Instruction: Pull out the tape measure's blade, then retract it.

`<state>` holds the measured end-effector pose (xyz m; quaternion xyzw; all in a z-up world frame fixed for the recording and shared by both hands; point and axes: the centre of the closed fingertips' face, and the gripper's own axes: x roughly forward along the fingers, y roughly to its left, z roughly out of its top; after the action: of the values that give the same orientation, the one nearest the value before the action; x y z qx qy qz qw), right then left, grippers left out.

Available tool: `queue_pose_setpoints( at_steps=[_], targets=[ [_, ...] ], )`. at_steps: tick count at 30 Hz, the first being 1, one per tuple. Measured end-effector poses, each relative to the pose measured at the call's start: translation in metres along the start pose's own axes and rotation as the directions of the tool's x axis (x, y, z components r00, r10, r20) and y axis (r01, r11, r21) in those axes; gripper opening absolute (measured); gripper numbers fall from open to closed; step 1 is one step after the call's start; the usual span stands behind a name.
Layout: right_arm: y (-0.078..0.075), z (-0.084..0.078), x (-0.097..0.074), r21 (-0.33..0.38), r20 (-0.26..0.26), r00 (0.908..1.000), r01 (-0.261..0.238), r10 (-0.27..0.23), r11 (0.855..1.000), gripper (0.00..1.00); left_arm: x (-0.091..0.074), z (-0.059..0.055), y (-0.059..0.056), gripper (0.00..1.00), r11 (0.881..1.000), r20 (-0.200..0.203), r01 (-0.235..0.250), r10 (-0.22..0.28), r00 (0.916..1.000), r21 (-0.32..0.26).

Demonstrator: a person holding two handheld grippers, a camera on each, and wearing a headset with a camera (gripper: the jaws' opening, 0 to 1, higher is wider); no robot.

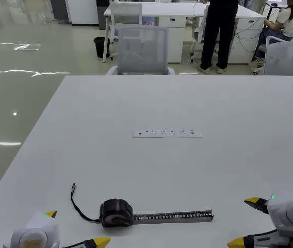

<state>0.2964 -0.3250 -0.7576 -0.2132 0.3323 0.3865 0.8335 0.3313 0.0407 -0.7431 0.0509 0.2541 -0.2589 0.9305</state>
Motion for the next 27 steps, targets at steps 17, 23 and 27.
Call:
queue_pose_setpoints(
  at_steps=[17, 23, 27],
  targets=[
    [-0.006, 0.013, 0.029, -0.170, -0.130, 0.9805, -0.168, 0.147, 0.971, 0.73, 0.018, 0.003, -0.006, 0.99, 1.000, 0.010, -0.006, 0.006, 0.9999, -0.007],
    [-0.003, 0.015, 0.040, -0.218, -0.191, 0.9628, -0.231, 0.191, 0.948, 0.66, 0.028, 0.008, -0.013, 0.99, 1.000, 0.019, -0.003, 0.004, 0.9998, -0.026],
    [-0.006, 0.013, 0.045, -0.251, -0.229, 0.9518, -0.260, 0.204, 0.932, 0.64, 0.031, 0.008, -0.019, 0.99, 1.000, 0.017, 0.000, 0.000, 0.9998, -0.023]
  ],
)
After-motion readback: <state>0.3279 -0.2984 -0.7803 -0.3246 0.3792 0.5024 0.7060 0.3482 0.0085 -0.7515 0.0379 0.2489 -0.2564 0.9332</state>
